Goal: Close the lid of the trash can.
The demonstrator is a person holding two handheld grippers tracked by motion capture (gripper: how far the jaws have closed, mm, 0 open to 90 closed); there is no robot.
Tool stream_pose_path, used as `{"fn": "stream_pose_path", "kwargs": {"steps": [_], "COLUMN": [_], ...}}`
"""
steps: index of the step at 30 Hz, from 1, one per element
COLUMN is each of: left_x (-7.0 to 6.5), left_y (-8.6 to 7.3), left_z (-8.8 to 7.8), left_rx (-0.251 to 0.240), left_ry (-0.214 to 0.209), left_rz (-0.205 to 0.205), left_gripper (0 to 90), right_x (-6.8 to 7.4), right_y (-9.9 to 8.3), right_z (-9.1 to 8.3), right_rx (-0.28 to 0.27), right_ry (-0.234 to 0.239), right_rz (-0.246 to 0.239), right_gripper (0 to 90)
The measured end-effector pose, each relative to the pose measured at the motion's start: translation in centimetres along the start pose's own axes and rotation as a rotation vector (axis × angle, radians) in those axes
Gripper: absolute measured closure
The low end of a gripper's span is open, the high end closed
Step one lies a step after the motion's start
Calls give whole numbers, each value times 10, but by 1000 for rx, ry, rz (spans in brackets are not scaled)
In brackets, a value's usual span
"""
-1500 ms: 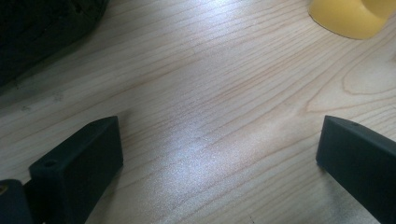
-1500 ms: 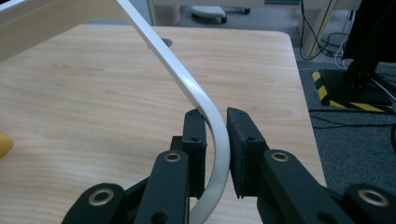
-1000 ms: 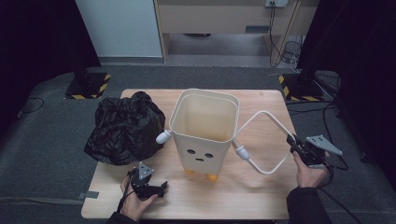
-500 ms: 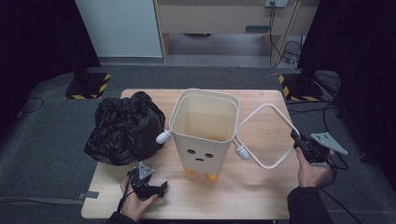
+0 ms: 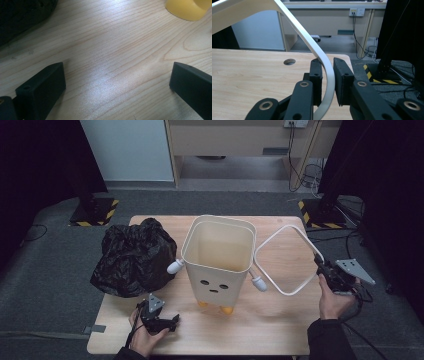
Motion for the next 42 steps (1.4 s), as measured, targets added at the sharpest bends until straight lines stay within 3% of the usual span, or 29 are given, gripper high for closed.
{"fn": "stream_pose_path", "kwargs": {"steps": [42], "left_x": [0], "left_y": [0], "left_z": [0], "left_rx": [0], "left_ry": [0], "left_rz": [0], "left_gripper": [0], "right_x": [-12], "right_y": [65], "right_z": [-13], "right_rx": [-151], "right_ry": [-58], "right_rz": [36], "right_gripper": [779]}}
Point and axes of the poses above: each handheld gripper's, and its own axes: z roughly forward along the jaws, y roughly out of its top, x roughly to its left, the point moved 6 cm from there along z, roughly forward along the jaws, and after that the axes turned 14 degrees about -z, right-handed, at the moved point
